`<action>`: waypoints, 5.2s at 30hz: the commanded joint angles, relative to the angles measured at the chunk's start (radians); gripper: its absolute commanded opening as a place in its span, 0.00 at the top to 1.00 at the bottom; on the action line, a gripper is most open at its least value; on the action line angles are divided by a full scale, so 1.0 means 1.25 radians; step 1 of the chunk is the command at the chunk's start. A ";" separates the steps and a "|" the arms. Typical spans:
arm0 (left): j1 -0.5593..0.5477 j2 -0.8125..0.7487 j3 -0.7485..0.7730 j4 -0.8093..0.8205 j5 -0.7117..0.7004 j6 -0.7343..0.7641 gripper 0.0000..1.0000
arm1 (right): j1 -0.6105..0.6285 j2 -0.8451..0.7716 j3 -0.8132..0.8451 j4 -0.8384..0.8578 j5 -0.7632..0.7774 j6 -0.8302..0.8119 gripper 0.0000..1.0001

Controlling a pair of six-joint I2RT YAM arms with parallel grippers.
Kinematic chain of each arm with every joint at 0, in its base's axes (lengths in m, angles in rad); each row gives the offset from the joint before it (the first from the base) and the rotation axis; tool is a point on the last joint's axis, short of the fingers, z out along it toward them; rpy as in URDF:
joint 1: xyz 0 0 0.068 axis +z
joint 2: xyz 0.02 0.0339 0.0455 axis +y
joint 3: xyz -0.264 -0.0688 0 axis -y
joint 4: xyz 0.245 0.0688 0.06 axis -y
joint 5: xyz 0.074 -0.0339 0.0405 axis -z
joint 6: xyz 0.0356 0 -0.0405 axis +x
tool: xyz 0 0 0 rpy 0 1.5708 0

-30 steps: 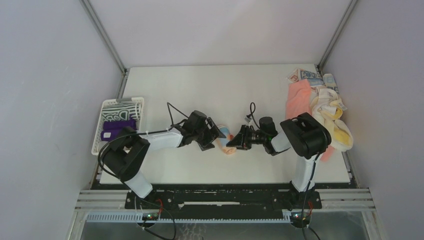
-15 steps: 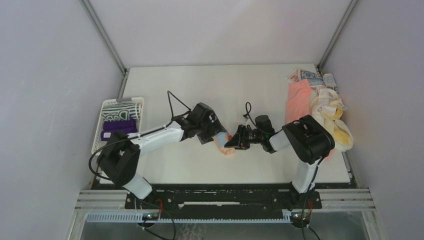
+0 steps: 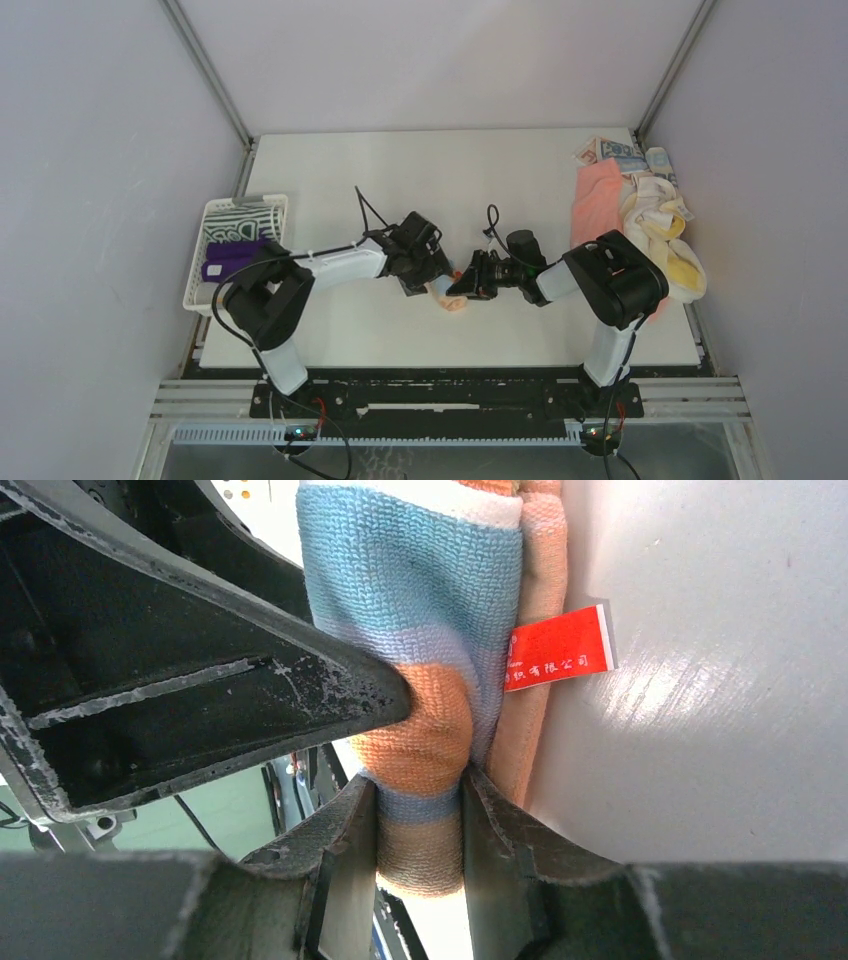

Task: Roll the towels
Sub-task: Pick up the towel at the center of the board, then place the towel in the bin.

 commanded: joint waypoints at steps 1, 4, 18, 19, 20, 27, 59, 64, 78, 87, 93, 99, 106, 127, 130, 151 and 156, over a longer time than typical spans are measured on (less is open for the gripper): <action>-0.006 0.038 0.067 -0.005 0.006 0.028 0.23 | 0.019 0.028 -0.020 -0.131 0.085 -0.055 0.69; -0.008 0.063 0.085 -0.003 0.017 0.034 0.25 | 0.020 0.036 -0.018 -0.131 0.084 -0.054 0.69; -0.021 0.146 0.010 0.117 0.097 -0.015 0.56 | 0.026 0.024 -0.013 -0.106 0.070 -0.053 0.65; -0.021 0.141 -0.004 0.131 0.096 -0.021 0.62 | 0.027 0.014 -0.013 -0.104 0.070 -0.058 0.63; -0.021 0.134 -0.018 0.144 0.091 -0.028 0.68 | 0.028 -0.003 -0.013 -0.108 0.071 -0.063 0.62; -0.001 0.073 -0.054 0.162 0.075 -0.046 0.84 | 0.019 -0.275 -0.012 -0.307 0.133 -0.170 0.49; 0.585 -0.579 -0.183 -0.040 0.060 0.073 0.83 | -0.104 -0.872 0.075 -0.808 0.341 -0.471 0.38; 0.776 -0.599 -0.179 -0.049 0.117 0.111 0.82 | -0.106 -0.878 0.080 -0.833 0.358 -0.480 0.38; 1.107 -0.443 -0.050 0.015 0.194 0.171 0.83 | -0.108 -0.897 0.068 -0.815 0.375 -0.479 0.32; 1.159 -0.251 0.036 0.150 0.239 0.142 0.83 | -0.113 -0.896 0.069 -0.817 0.368 -0.484 0.32; 1.160 -0.129 0.029 0.226 0.243 0.134 0.82 | -0.118 -0.881 0.068 -0.812 0.363 -0.487 0.32; 1.159 -0.060 0.004 0.202 0.202 0.158 0.82 | -0.121 -0.868 0.060 -0.797 0.356 -0.486 0.32; 1.134 -0.093 -0.023 0.133 0.134 0.196 0.80 | -0.123 -0.870 0.057 -0.796 0.361 -0.485 0.32; 1.099 -0.173 -0.114 0.065 -0.021 0.048 0.44 | -0.078 -0.909 0.041 -0.779 0.383 -0.484 0.32; 1.099 -0.154 -0.061 0.013 -0.024 0.076 0.38 | -0.072 -0.915 0.040 -0.782 0.386 -0.484 0.32; 1.102 -0.246 0.019 -0.137 -0.062 0.084 0.00 | -0.066 -0.971 0.045 -0.794 0.391 -0.486 0.32; 1.103 -0.284 0.032 -0.188 -0.076 0.080 0.00 | -0.064 -0.975 0.045 -0.792 0.396 -0.486 0.32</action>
